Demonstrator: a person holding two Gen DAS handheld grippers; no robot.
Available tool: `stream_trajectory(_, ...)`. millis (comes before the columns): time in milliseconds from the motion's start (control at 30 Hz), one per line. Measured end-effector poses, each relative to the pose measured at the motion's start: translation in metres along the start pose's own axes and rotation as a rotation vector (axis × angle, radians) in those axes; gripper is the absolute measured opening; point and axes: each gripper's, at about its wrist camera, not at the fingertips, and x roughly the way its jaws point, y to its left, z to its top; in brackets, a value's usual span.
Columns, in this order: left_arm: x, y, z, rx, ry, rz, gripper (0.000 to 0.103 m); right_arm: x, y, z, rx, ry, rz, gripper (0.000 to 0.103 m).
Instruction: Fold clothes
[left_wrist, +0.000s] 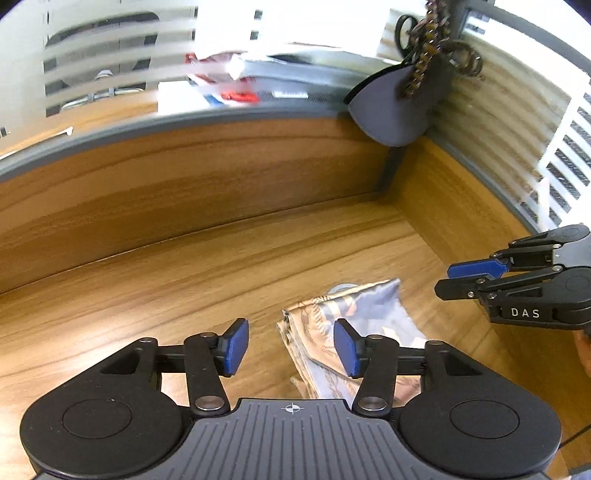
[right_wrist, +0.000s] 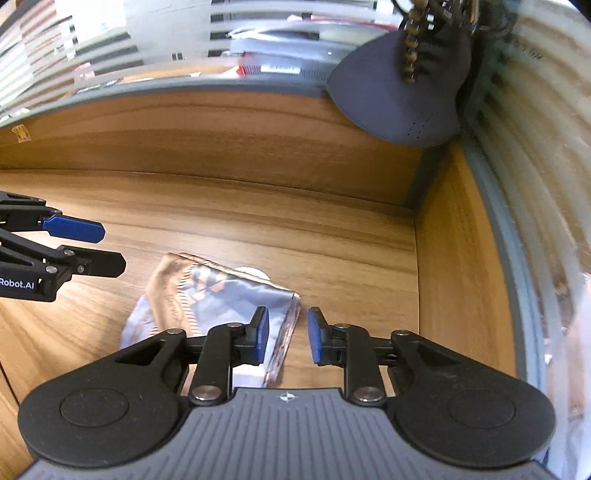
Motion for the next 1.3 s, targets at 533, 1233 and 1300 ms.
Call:
stream_trajectory(533,-0.092,-0.020,-0.034,0.060,-0.075,0.033,0.087,-0.076,0.052,-0.025,0.032,-0.076,-0.020,0.058)
stream_trajectory(1233,-0.148,-0.012,-0.085,0.078,-0.096,0.038,0.103,-0.129,0.117,-0.070,0.087,-0.136,-0.039,0.091)
stream_trajectory(1300,-0.152,-0.009,-0.090,0.067,-0.091,0.041,0.103,-0.130,0.120,-0.075,0.109,-0.141,-0.049,0.094)
